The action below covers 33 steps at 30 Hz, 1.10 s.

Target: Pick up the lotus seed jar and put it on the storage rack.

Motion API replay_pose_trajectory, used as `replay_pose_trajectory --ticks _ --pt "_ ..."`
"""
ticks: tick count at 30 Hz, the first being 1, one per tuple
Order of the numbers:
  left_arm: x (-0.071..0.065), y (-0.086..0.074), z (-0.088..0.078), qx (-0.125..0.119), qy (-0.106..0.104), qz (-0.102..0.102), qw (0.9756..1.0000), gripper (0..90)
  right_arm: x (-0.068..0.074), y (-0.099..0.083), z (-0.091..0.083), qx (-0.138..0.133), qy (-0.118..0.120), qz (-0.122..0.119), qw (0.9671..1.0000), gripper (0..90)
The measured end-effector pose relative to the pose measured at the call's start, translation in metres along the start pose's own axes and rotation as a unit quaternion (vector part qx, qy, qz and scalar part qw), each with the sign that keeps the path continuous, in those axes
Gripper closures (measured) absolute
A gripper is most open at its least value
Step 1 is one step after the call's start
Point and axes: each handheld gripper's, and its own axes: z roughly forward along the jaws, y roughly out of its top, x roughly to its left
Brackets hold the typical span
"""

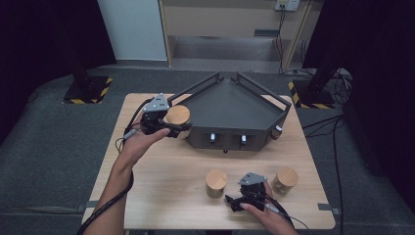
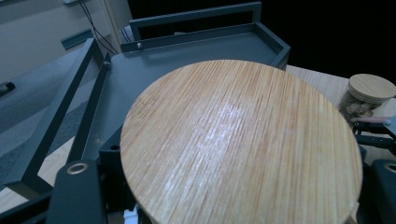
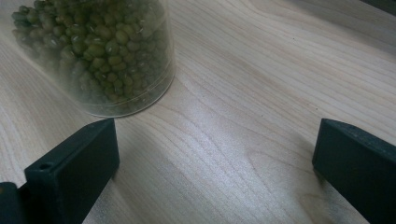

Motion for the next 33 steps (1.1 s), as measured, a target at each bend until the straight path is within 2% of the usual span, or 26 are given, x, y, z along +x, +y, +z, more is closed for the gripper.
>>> replay_pose_trajectory --ticks 25,33 --pt "0.008 0.016 0.018 -0.010 -0.006 -0.001 0.9999 24.3 0.000 0.000 0.000 -0.001 0.000 0.000 1.0000 0.6" --pt "0.013 0.025 0.027 -0.009 -0.007 0.001 0.9999 24.3 0.000 0.000 0.000 -0.001 0.000 0.000 1.0000 0.6"
